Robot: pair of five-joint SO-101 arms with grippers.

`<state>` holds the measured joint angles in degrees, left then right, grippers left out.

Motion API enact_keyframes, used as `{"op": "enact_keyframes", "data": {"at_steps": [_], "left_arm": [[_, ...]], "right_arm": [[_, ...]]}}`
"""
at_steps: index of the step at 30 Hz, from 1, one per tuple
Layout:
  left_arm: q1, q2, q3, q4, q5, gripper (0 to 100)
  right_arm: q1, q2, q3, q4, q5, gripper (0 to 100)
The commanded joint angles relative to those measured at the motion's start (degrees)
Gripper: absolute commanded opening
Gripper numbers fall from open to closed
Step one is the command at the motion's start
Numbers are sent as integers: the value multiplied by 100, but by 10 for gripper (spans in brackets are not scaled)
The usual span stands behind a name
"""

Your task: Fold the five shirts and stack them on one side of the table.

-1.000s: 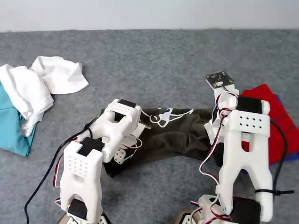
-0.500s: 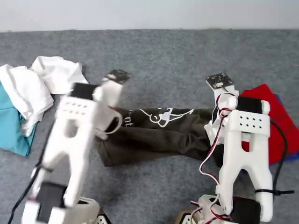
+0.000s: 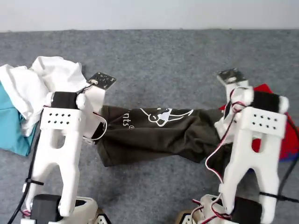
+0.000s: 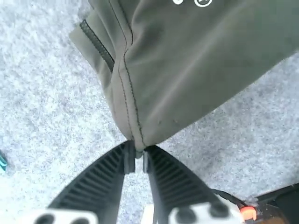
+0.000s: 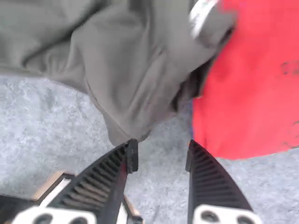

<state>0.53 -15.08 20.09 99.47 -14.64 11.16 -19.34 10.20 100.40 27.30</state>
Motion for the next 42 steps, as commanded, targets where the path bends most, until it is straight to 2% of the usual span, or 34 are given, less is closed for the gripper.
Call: {"op": "enact_keyframes", "data": {"at_steps": [1,5,12,15,20,28,32,39,42], "left_arm": [[-9,-158,-22,88,-35,13],[-9,-158,-22,26,-18,13],[-9,-158,-13,9,0,13],[-9,-158,-13,9,0,13],[-9,-158,198,-88,0,13],[-9,-158,286,-149,0,13],[-9,-158,286,-149,0,13],[-9,-158,286,-149,0,13],[-9,-158,286,-149,0,13]], "right_arm": [[48,-488,-273,259,97,173],[-277,-1015,281,251,105,173],[-321,-1640,1653,-48,316,171],[-321,-1684,2040,-752,281,170],[-330,-1675,2426,-2202,-519,169],[-1068,-1675,2734,-2316,-571,169],[-1165,-1675,2954,-2563,-580,167],[-1182,-1675,3209,-2932,-527,6],[-1182,-1675,3209,-2949,-527,11]]}}
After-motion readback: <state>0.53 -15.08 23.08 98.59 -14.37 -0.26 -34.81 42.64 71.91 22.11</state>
